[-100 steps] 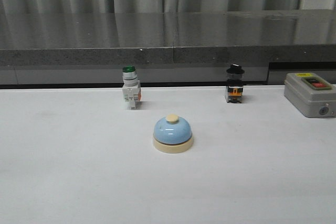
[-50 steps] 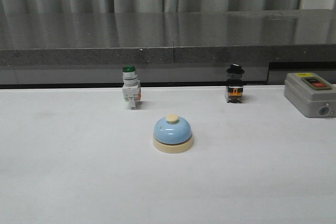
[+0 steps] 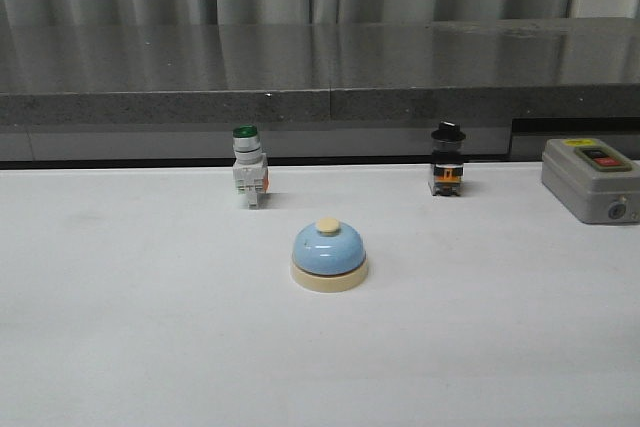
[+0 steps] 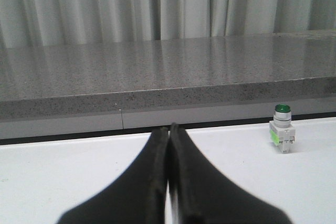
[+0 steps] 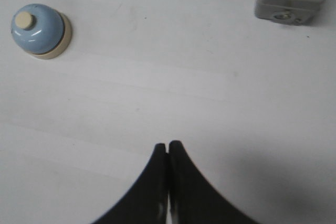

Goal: Place and press bell with both arms

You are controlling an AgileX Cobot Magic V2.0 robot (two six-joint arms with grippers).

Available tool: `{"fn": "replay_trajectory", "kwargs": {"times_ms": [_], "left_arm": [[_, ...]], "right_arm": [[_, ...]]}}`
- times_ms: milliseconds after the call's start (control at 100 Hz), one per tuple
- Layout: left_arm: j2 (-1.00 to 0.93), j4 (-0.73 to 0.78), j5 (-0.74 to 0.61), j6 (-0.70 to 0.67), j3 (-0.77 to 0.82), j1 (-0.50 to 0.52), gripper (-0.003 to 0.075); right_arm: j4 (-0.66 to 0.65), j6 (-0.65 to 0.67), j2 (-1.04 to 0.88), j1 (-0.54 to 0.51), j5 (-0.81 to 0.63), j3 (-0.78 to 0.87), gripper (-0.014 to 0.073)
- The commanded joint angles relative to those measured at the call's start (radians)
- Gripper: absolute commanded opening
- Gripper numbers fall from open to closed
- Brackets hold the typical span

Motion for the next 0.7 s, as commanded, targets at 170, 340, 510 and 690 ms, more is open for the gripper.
{"fn": "replay_trajectory", "kwargs": {"times_ms": [170, 340, 510, 690], "left_arm": [[-0.028, 0.0, -0.081, -0.015, 0.043, 0.002, -0.002], [-0.028, 0.0, -0.081, -0.015, 0.043, 0.002, -0.002], [-0.028, 0.0, -0.081, -0.015, 0.043, 0.002, -0.002], [-0.028, 0.0, -0.081, -0.015, 0.043, 0.002, -0.002]], "right_arm": [[0.009, -0.008, 0.187, 0.141, -0.114, -0.143, -0.006], [0.009, -0.008, 0.352, 0.217, -0.114, -0.251, -0.006], [0.009, -0.008, 0.494, 0.278, -0.116, -0.369, -0.006], [0.009, -0.008, 0.612, 0.317, -0.11, -0.476, -0.006]]}}
